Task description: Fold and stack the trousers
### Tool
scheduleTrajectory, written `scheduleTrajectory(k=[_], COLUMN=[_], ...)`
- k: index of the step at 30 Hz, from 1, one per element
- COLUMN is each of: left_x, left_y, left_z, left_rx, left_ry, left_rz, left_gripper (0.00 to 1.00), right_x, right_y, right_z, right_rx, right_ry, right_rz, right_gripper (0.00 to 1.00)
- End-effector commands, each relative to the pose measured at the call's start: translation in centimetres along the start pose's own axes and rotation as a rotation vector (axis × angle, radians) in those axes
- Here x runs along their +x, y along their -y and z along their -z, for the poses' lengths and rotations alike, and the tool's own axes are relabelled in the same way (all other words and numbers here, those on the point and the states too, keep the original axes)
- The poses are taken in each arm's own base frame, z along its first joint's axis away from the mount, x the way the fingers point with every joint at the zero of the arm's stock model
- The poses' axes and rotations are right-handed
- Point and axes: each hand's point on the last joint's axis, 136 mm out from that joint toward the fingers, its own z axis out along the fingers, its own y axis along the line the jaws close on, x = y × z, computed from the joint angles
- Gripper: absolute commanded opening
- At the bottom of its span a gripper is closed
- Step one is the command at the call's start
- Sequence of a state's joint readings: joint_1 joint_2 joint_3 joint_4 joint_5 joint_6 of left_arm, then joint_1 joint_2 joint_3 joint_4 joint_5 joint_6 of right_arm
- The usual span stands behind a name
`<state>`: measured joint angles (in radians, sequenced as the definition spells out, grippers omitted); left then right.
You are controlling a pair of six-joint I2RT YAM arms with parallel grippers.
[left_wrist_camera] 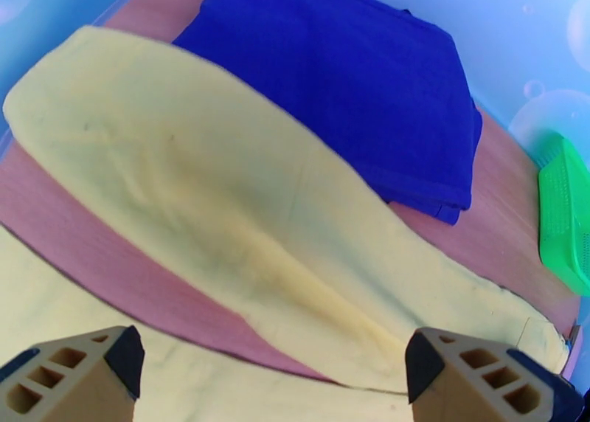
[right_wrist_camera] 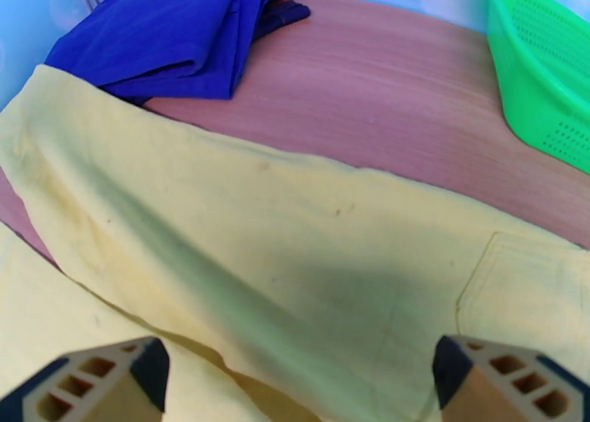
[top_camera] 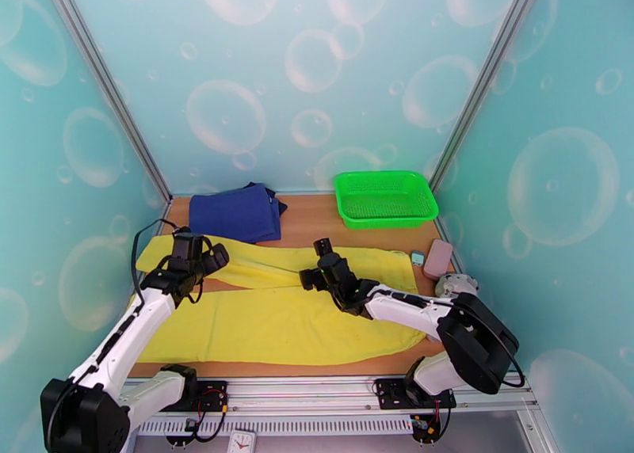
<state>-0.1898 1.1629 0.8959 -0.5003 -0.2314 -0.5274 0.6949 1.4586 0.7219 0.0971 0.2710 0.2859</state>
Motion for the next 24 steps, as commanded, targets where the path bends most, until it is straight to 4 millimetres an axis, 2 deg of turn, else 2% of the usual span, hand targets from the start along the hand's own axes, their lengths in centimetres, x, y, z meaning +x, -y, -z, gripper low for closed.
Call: scheduleTrajectory(k=[1, 2, 4, 7, 9, 13, 18, 21, 24], left_x=[-3.5, -3.6, -5.6, -8.6, -10.8, -13.5, -15.1, -15.7, -17.8], left_y=[-0.1, -0.8, -2.3, -5.1, -6.8, -8.2, -9.5, -12.6, -14.9], left_z=[-0.7, -1.1, -1.4, -2.3, -3.1, -5.7, -10.2, -13.4, -16.0], left_rx=[0.022, 0.017, 0.009, -0.053, -0.109, -0.204, -0.24, -0.334, -0.351], left_ry=[0.145, 0.17, 0.241, 0.288, 0.284, 0.233, 0.184, 0.131, 0.126], left_rz=[-0.02, -0.005, 0.048, 0.148, 0.218, 0.226, 0.226, 0.247, 0.242], left_gripper=[0.99, 0.99, 0.99, 0.99, 0.97, 0.86, 0.76, 0.69, 0.63], right_x=[-2.5, -2.6, -2.2, -1.5, -1.1, -0.5, -0.8, -0.9, -0.9], right_y=[2.8, 3.8, 6.3, 8.2, 8.3, 8.2, 8.4, 8.6, 8.6], right_z=[1.3, 1.5, 1.8, 1.1, 0.4, -0.7, -0.2, -0.1, 0.0], right_rx=[-0.026, -0.024, 0.002, 0.027, 0.048, 0.054, 0.047, 0.048, 0.046], right_ry=[0.113, 0.135, 0.148, 0.133, 0.111, 0.076, 0.103, 0.096, 0.102], right_rz=[-0.141, -0.178, -0.259, -0.33, -0.314, -0.304, -0.303, -0.302, -0.301], right_gripper=[0.99, 0.99, 0.99, 0.99, 0.99, 0.99, 0.99, 0.99, 0.99])
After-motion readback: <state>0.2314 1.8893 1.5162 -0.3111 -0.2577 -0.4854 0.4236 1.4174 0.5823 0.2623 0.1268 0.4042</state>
